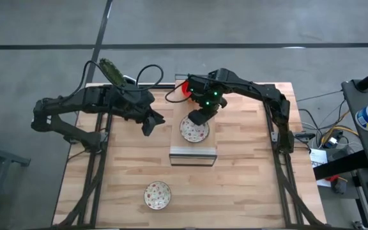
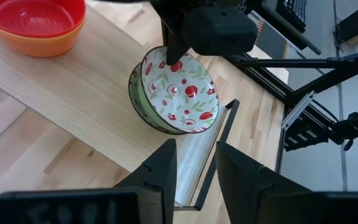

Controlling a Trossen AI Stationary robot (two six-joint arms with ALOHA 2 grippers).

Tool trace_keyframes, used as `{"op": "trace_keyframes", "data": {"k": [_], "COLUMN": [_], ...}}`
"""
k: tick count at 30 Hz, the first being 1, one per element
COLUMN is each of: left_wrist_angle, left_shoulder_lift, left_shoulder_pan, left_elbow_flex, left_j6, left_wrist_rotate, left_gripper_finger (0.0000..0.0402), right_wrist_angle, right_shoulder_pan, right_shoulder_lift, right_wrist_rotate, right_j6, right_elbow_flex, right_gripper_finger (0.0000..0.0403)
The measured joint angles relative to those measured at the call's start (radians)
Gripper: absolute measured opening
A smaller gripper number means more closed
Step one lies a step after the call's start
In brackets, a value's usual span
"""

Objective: Pick & Place Mini bowls
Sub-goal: Stack the right white patterned bowl on the white patterned bowl on the shelf

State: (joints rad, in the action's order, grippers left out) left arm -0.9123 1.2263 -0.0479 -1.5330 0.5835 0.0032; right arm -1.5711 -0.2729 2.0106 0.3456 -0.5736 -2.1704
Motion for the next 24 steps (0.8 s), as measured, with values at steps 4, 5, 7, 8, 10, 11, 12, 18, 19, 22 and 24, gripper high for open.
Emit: {"op": "trace_keyframes", "data": {"k": [4, 5, 7, 8, 10, 11, 12, 18, 19, 22, 24], "left_wrist_angle": [0.000, 0.000, 0.000, 0.000, 0.000, 0.000, 0.000, 0.000, 0.000, 0.000, 0.000], "left_shoulder_lift": [0.000, 0.000, 0.000, 0.000, 0.000, 0.000, 0.000, 0.000, 0.000, 0.000, 0.000], "left_shoulder_pan": [0.000, 0.000, 0.000, 0.000, 0.000, 0.000, 0.000, 0.000, 0.000, 0.000, 0.000], "left_elbow_flex": [0.000, 0.000, 0.000, 0.000, 0.000, 0.000, 0.000, 0.000, 0.000, 0.000, 0.000], "left_j6": [0.003, 0.003, 0.004, 0.004, 0.004, 0.004, 0.004, 0.014, 0.017, 0.019, 0.019], "left_wrist_rotate": [0.000, 0.000, 0.000, 0.000, 0.000, 0.001, 0.002, 0.005, 0.006, 0.006, 0.006], "left_gripper_finger": [0.0103, 0.0103, 0.0103, 0.0103, 0.0103, 0.0103, 0.0103, 0.0103, 0.0103, 0.0103, 0.0103], "right_wrist_angle": [0.000, 0.000, 0.000, 0.001, 0.000, 0.000, 0.000, 0.000, 0.000, 0.001, 0.002], "right_shoulder_pan": [0.000, 0.000, 0.000, 0.000, 0.000, 0.000, 0.000, 0.000, 0.000, 0.000, 0.000], "right_shoulder_lift": [0.000, 0.000, 0.000, 0.000, 0.000, 0.000, 0.000, 0.000, 0.000, 0.000, 0.000], "right_wrist_rotate": [0.017, 0.017, 0.013, 0.008, 0.003, 0.003, 0.000, -0.007, -0.007, -0.005, -0.004], "right_j6": [-0.003, -0.003, -0.003, -0.003, -0.002, -0.002, -0.002, 0.001, 0.001, 0.001, 0.001], "right_elbow_flex": [0.005, 0.009, 0.016, 0.019, 0.024, 0.025, 0.026, 0.028, 0.028, 0.028, 0.028], "right_gripper_finger": [0.0013, 0.0013, 0.0013, 0.0013, 0.0013, 0.0013, 0.0013, 0.0027, 0.0035, 0.0062, 0.0080]}}
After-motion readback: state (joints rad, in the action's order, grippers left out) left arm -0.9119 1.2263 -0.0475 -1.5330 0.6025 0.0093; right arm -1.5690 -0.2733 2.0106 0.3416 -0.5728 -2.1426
